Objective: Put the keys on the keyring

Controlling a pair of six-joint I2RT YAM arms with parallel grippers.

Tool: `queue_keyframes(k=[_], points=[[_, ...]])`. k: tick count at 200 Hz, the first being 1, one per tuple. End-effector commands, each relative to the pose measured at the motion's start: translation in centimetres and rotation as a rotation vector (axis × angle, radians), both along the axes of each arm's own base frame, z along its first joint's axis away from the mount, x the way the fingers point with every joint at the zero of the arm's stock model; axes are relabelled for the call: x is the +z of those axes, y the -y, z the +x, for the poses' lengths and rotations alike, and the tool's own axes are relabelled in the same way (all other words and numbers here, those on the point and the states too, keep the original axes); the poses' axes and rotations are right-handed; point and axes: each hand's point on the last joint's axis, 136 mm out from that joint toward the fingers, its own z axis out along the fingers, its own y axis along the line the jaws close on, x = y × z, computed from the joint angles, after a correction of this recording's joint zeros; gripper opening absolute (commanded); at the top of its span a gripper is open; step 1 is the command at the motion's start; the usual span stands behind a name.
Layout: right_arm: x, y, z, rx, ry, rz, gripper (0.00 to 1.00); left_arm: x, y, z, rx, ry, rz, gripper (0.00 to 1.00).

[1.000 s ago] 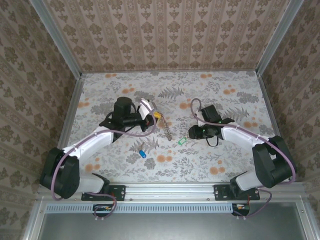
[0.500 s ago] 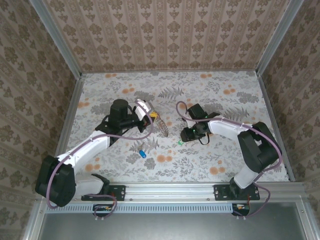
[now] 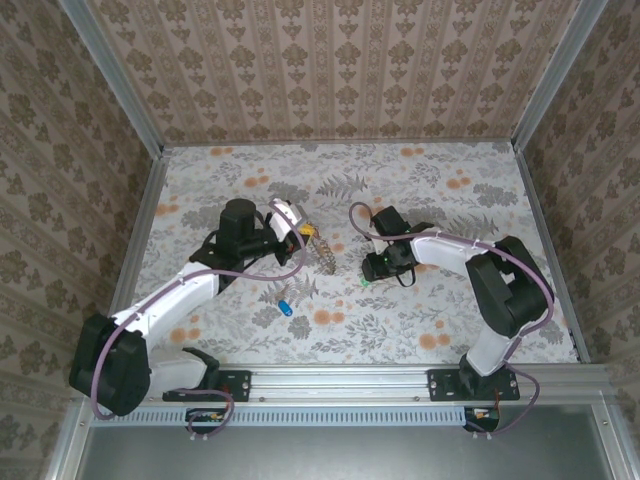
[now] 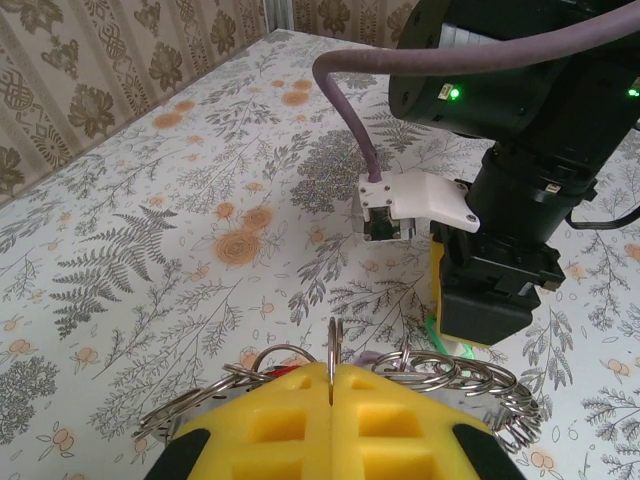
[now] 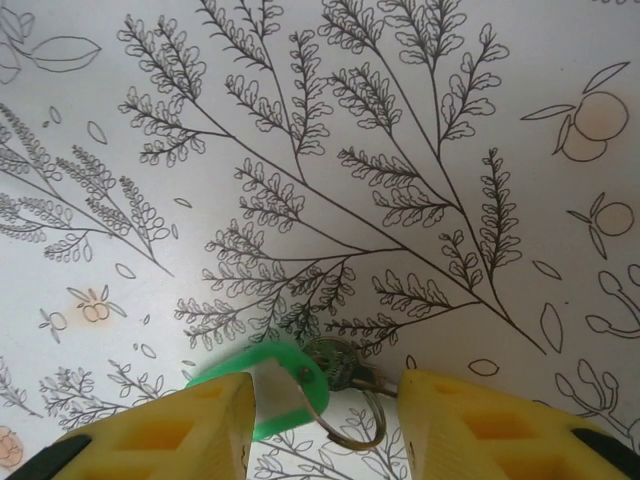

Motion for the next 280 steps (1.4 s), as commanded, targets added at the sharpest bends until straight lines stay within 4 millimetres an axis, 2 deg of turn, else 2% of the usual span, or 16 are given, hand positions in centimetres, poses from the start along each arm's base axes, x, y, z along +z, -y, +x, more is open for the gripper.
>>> queue_keyframes(k=[1, 23, 46, 93, 123, 154, 225, 260, 280], points=[[-0.4, 0.2, 0.2, 0.006, 0.001, -0.030, 0.43, 1.1, 0.1, -0.5, -0.010, 0.023, -0.024, 0.00], [-0.4, 0.3, 0.3, 0.002, 0.003, -0.030, 0.39, 1.1, 0.3, -0.6, -0.015, 0.019, -0.026, 0.00], [0.3, 0.3, 0.6, -0.016, 0.026, -0.003, 0.28, 1.0, 0.4, -0.7, -0.018, 0.019, -0.024, 0.00], [1.7, 0.7, 1.0, -0.046, 0.046, 0.059, 0.19, 1.0, 0.6, -0.6, -0.022, 0.019, -0.024, 0.00], [2.3, 1.1, 1.2, -0.070, 0.042, 0.098, 0.20, 1.0, 1.1, -0.8, -0.044, 0.016, -0.023, 0.00], [2.0, 1.4, 1.5, -0.070, 0.034, 0.088, 0.21, 0.4, 1.7, -1.2, -0.078, -0.001, -0.018, 0.00], [1.9, 1.1, 1.4, -0.047, 0.012, 0.088, 0.27, 0.1, 2.2, -1.3, -0.093, -0.006, -0.011, 0.00], [2.3, 0.7, 1.3, -0.038, 0.016, 0.110, 0.35, 0.1, 2.3, -1.3, -0.096, -0.005, -0.011, 0.00], [1.8, 0.7, 1.1, -0.030, 0.000, 0.089, 0.34, 0.0, 2.4, -1.4, -0.100, -0.006, -0.012, 0.00]])
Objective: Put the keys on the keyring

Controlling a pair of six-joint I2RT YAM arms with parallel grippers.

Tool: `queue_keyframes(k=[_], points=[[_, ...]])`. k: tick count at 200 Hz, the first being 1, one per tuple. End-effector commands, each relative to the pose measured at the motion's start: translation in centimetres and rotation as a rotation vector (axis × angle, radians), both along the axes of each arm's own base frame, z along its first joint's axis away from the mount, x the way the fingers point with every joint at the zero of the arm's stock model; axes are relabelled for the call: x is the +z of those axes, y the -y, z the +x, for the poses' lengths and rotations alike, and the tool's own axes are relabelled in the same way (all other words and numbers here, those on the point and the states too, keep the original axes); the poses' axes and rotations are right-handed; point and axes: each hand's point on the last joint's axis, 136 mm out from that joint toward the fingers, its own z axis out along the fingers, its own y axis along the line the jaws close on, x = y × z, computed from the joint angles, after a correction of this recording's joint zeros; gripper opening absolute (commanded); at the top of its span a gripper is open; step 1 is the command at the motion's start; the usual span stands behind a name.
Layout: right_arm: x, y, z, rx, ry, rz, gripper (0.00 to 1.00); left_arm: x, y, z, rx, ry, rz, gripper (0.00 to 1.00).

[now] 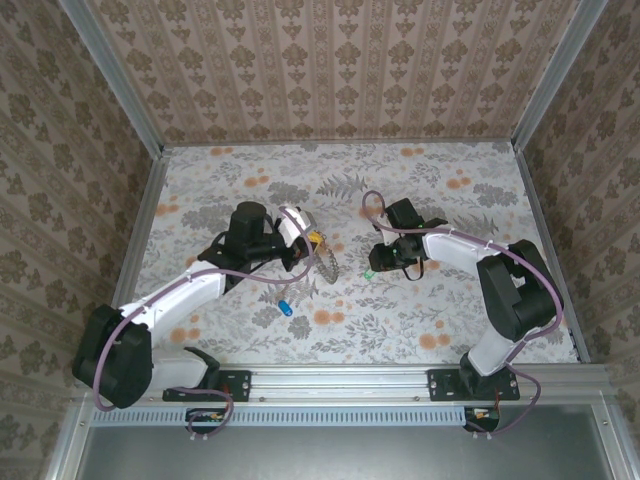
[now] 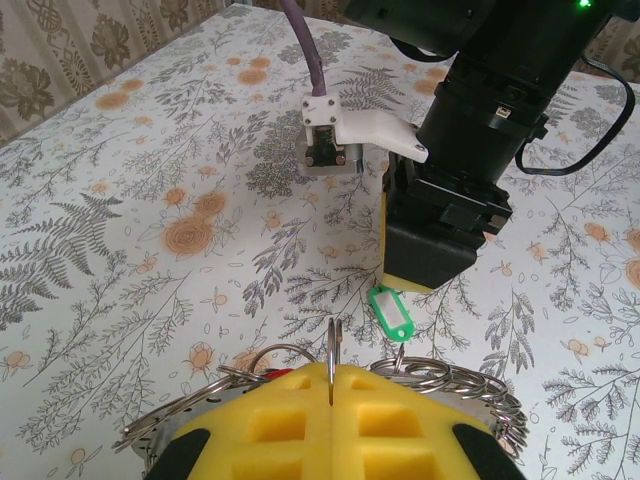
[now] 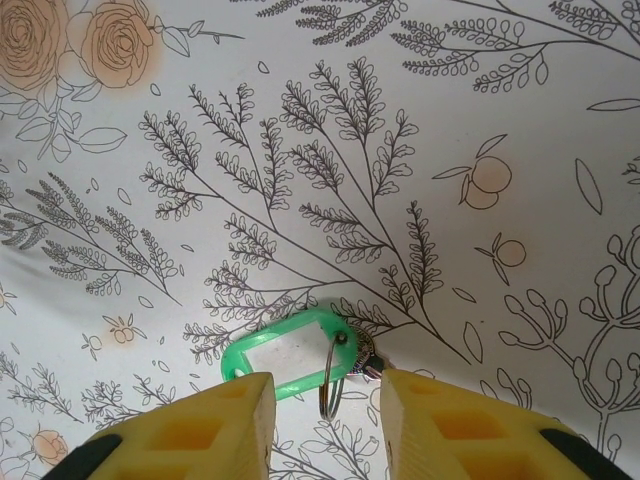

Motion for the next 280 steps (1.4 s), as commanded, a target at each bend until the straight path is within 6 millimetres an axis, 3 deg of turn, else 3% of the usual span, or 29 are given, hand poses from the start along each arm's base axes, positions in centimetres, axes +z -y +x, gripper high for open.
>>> queue_keyframes(k=[1, 126, 280], points=[[0.0, -0.4, -0.4, 0.028, -0.029, -0.005, 0.34, 1.5, 0.8, -0.1, -0.037, 0.037, -0.034, 0.00], [-1.1, 0.4, -0.3, 0.034, -0.017, -0.094, 0.16, 1.5, 0.9, -0.2, -0.041, 0.036, -0.032, 0.00], [-1.7, 0.1, 0.3, 0.020, -0.005, -0.084, 0.18, 1.7, 1.1, -0.3, -0.047, 0.036, -0.030, 0.00]])
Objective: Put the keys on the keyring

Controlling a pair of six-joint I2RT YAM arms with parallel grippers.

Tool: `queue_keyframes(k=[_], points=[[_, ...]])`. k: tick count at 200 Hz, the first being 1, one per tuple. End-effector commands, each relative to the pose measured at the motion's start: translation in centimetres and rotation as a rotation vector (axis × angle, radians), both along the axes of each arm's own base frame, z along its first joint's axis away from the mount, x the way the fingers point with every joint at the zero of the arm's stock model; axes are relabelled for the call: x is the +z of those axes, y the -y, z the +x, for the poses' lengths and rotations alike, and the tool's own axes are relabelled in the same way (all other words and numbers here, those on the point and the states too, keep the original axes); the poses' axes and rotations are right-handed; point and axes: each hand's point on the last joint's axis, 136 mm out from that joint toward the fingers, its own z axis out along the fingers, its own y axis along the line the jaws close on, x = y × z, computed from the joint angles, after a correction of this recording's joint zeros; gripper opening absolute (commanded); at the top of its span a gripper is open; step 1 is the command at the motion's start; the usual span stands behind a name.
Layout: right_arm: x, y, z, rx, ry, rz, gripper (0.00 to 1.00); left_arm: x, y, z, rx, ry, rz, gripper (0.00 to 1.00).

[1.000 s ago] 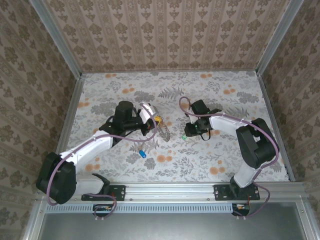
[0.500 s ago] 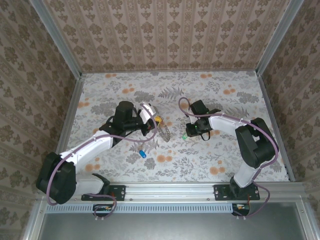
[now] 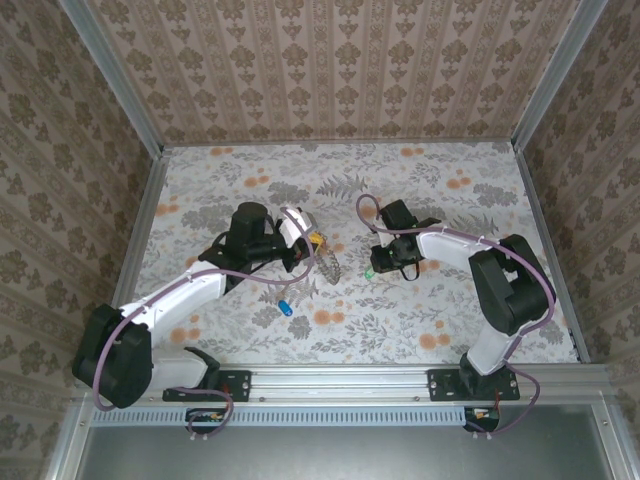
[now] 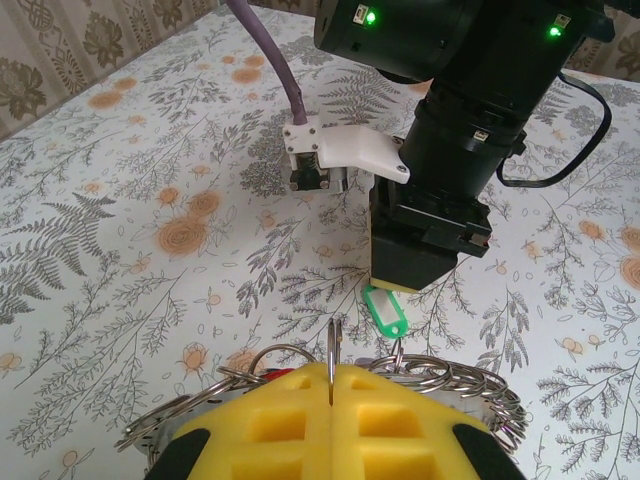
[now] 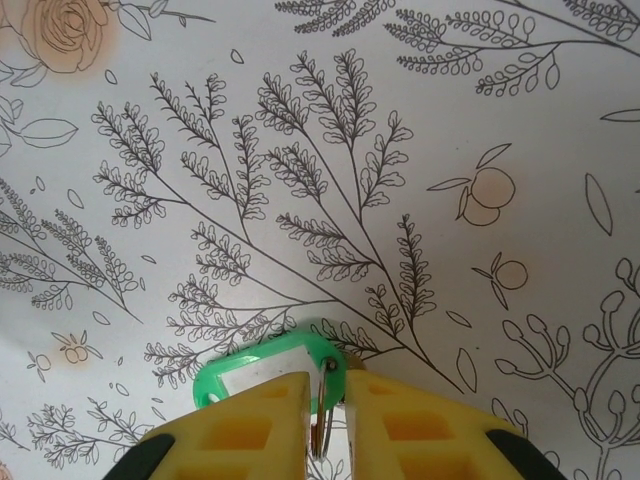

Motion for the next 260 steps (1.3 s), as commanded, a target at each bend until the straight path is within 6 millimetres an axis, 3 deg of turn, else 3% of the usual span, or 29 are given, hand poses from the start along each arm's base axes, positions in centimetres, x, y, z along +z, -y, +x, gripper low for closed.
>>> queue_keyframes(k=[1, 55, 93, 114, 143, 158, 174, 214, 232, 235, 260], points=[[-0.5, 0.2, -0.1, -0.006, -0.007, -0.020, 0.19, 1.8, 0.9, 0.0, -0.039, 0.041, -0.034, 0.00], [-0.3, 0.2, -0.1, -0.004, -0.003, -0.019, 0.14, 1.8, 1.0, 0.0, -0.038, 0.042, -0.032, 0.00], [0.7, 0.1, -0.1, 0.004, 0.019, -0.010, 0.05, 1.8, 1.1, 0.0, -0.045, 0.040, -0.031, 0.00], [2.6, 0.0, -0.1, 0.006, 0.076, 0.046, 0.05, 1.8, 1.2, -0.2, -0.056, 0.040, -0.034, 0.00], [6.1, 0.4, 0.4, -0.059, 0.176, 0.263, 0.03, 1.7, 1.2, -0.2, -0.058, 0.041, -0.037, 0.00], [7.4, -1.3, -0.6, 0.026, 0.108, 0.410, 0.04, 1.7, 1.4, -0.2, -0.063, 0.043, -0.040, 0.00], [7.5, -1.3, -0.8, 0.032, 0.057, 0.394, 0.01, 1.8, 1.5, -0.2, -0.071, 0.045, -0.042, 0.00], [10.6, -3.1, -1.0, 0.134, 0.200, 0.536, 0.00, 2.0, 2.0, -0.6, -0.105, 0.047, -0.051, 0.00], [11.1, -3.4, -1.3, 0.182, 0.257, 0.542, 0.00, 2.1, 2.2, -1.0, -0.127, 0.053, -0.058, 0.00], [12.0, -3.4, -1.3, 0.195, 0.291, 0.548, 0.00, 2.1, 2.2, -1.1, -0.130, 0.053, -0.059, 0.00], [13.9, -3.3, -1.8, 0.244, 0.421, 0.556, 0.00, 2.2, 2.8, -1.9, -0.170, 0.074, -0.063, 0.00]])
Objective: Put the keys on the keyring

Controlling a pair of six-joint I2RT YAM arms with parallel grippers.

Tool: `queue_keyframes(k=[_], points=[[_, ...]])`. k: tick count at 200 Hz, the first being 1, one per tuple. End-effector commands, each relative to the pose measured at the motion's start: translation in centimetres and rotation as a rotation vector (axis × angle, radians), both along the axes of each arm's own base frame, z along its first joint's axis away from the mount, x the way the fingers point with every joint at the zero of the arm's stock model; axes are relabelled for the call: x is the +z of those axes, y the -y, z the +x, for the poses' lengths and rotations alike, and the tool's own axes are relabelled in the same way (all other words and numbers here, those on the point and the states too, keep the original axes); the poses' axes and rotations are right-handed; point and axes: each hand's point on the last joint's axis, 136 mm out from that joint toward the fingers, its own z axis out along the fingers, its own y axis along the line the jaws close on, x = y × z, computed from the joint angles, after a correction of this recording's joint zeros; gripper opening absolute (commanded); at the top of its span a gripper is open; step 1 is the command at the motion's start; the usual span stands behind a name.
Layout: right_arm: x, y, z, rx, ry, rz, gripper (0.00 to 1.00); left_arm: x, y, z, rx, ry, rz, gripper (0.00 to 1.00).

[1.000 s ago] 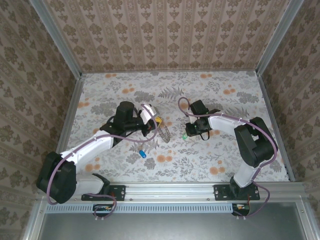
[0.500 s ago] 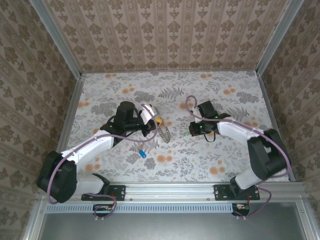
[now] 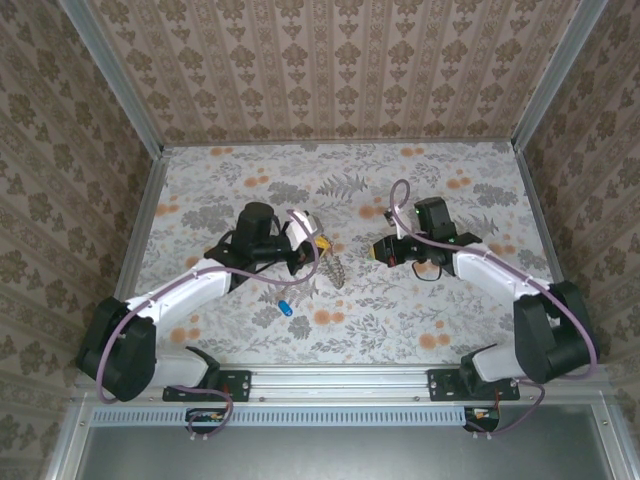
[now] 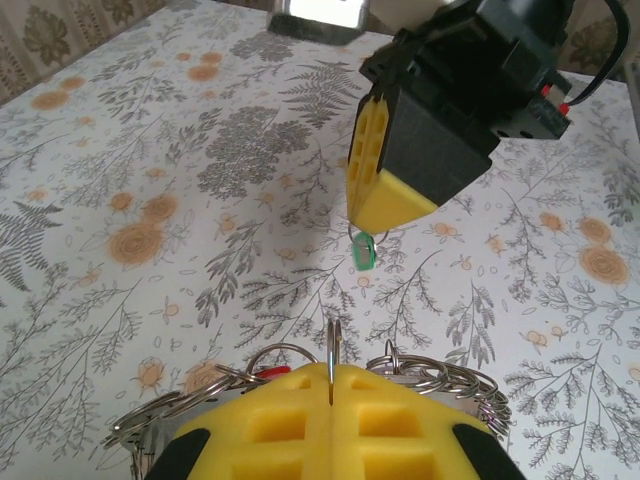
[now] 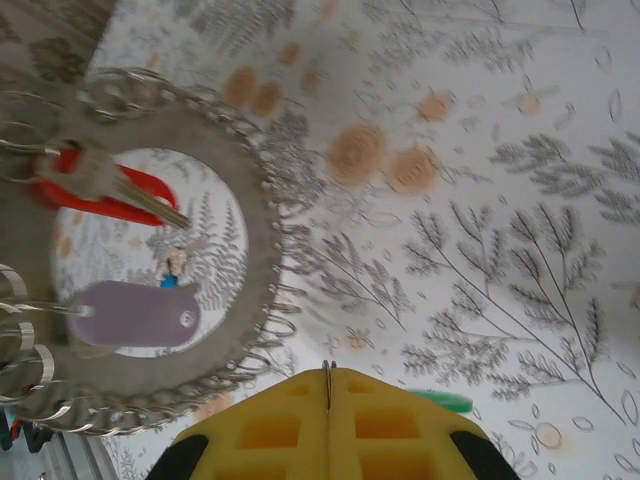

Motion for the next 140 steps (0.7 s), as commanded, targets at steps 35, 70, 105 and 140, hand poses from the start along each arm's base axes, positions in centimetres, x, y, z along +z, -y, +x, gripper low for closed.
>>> queue_keyframes(k=[35, 70, 105, 140], points=[[5.6, -0.4, -1.3, 0.098, 0.370, 0.059, 0.00, 2.8, 3.0, -2.0, -0.159, 0.141, -0.073, 0.00], [7.1, -0.5, -3.1, 0.182, 0.487, 0.056, 0.00, 2.5, 5.0, -3.0, -0.219, 0.147, -0.075, 0.00], [8.4, -0.2, -4.7, 0.215, 0.634, 0.021, 0.00, 2.1, 6.6, -3.6, -0.245, 0.146, -0.092, 0.00], [8.4, -0.1, -6.0, 0.261, 0.728, -0.051, 0.00, 1.8, 7.5, -3.2, -0.227, 0.148, -0.107, 0.00]])
